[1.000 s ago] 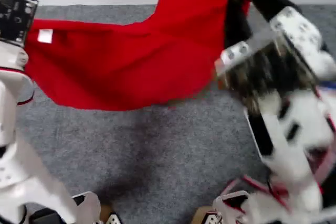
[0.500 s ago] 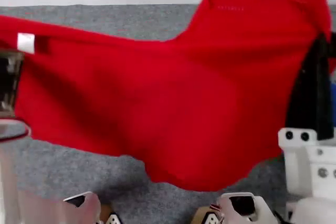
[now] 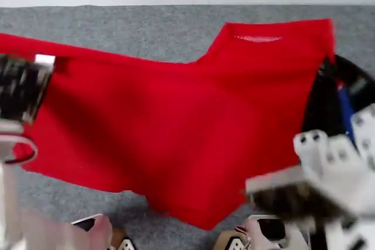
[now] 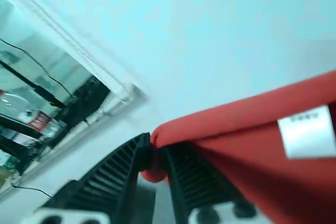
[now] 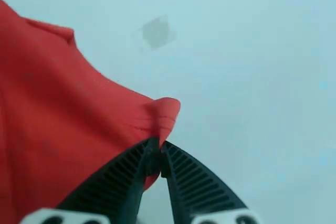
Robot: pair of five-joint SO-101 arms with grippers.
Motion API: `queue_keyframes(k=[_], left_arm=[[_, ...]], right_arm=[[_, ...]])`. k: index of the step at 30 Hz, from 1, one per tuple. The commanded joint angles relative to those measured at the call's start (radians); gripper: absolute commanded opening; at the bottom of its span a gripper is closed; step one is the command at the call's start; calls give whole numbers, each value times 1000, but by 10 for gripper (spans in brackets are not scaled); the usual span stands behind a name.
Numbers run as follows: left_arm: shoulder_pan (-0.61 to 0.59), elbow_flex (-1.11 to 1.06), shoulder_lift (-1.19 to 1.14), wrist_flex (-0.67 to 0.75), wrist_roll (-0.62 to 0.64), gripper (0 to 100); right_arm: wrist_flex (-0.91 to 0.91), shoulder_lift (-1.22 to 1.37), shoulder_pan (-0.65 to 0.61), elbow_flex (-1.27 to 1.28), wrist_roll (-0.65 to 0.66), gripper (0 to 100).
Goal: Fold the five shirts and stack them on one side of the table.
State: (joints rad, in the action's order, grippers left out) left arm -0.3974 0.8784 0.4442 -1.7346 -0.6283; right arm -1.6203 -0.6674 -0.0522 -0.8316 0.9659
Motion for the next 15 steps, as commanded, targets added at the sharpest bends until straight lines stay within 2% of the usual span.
queue_keyframes(k=[1,3,6,12,15], left_arm=[[3,-202,-17,-15,-64,5],[5,-358,-17,17,-100,5],[3,-596,-17,167,-137,5],[12,-1035,-18,710,-141,5],[44,-1176,-18,876,-144,5]], right_arm=[[61,7,16,172,6,10],[116,7,-12,302,6,10],[225,7,-59,503,6,10],[667,7,-96,937,6,10],[840,7,-105,1106,8,10]])
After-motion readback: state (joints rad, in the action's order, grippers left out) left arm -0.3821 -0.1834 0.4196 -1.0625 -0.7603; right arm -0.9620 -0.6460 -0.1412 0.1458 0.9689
